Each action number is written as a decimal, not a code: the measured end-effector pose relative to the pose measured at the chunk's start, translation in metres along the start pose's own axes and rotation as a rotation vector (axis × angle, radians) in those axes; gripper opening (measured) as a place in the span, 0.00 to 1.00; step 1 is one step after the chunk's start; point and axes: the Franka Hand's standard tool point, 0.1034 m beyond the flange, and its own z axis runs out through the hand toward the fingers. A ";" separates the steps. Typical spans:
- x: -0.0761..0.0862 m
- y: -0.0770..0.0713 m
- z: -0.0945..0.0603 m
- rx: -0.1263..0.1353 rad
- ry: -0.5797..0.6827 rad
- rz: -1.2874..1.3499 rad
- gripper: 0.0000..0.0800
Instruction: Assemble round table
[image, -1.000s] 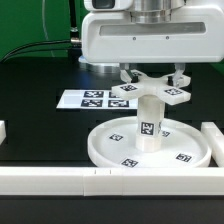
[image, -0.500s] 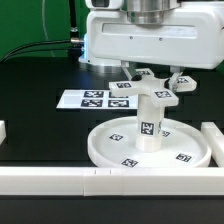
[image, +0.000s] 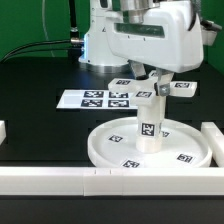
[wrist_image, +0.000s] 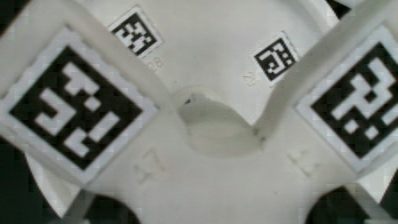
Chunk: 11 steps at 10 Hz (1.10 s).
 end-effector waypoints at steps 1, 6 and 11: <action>0.000 0.000 0.000 0.007 -0.007 0.088 0.56; 0.002 0.001 -0.001 0.027 -0.049 0.524 0.56; -0.002 -0.001 -0.014 0.016 -0.066 0.430 0.79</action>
Offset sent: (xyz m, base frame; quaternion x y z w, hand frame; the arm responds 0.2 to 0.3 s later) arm -0.0039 0.0025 -0.0014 -0.0146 -0.0229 0.1870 0.9820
